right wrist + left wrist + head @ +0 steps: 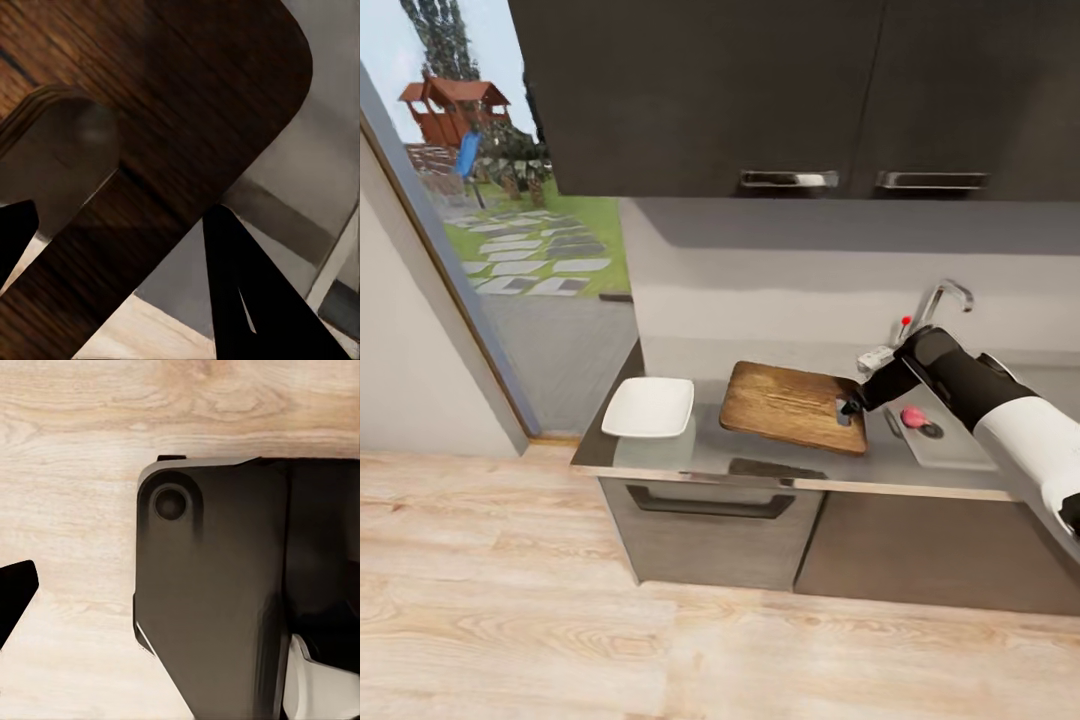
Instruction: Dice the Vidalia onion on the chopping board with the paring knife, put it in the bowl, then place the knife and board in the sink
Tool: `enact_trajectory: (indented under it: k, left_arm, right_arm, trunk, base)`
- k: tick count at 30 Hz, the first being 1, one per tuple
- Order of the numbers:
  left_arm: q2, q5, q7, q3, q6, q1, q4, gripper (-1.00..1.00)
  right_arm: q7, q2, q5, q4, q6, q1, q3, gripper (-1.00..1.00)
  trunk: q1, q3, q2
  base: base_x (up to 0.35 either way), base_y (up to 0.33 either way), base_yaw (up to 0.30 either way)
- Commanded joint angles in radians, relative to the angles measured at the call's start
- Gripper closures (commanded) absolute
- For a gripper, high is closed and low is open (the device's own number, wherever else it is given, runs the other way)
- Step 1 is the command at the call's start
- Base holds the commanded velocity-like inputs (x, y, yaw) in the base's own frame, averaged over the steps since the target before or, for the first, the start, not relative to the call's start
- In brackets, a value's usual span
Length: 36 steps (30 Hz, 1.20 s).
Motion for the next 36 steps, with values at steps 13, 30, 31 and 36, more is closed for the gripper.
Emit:
enact_trajectory:
  k: [13,30,31,36]
  left_arm:
    - [0.001,0.008,0.008,-0.008,-0.002,0.000,0.004,-1.00]
    - [0.001,0.008,0.008,-0.008,-0.002,0.000,0.004,-1.00]
    - [0.001,0.008,0.008,-0.008,-0.002,0.000,0.004,-1.00]
    - [0.001,0.008,0.008,-0.008,-0.002,0.000,0.004,-1.00]
  right_arm:
    - [0.102,-0.003,0.006,0.000,-0.037,-0.002,0.127,1.00]
    - [0.103,-0.001,0.004,0.063,-0.092,-0.002,0.136,1.00]
    - [0.103,-0.001,0.004,0.065,-0.093,-0.002,0.136,1.00]
    - [0.103,-0.001,0.004,0.071,-0.097,-0.002,0.137,1.00]
  trunk:
    - [0.001,-0.002,-0.002]
    - [0.001,-0.002,-0.002]
    - [0.001,-0.002,-0.002]
    - [0.001,-0.002,-0.002]
  base:
    - [0.262,-0.158,0.000]
    - [0.013,-0.012,0.000]
    - [0.000,0.000,0.000]
    - [0.049,0.000,0.000]
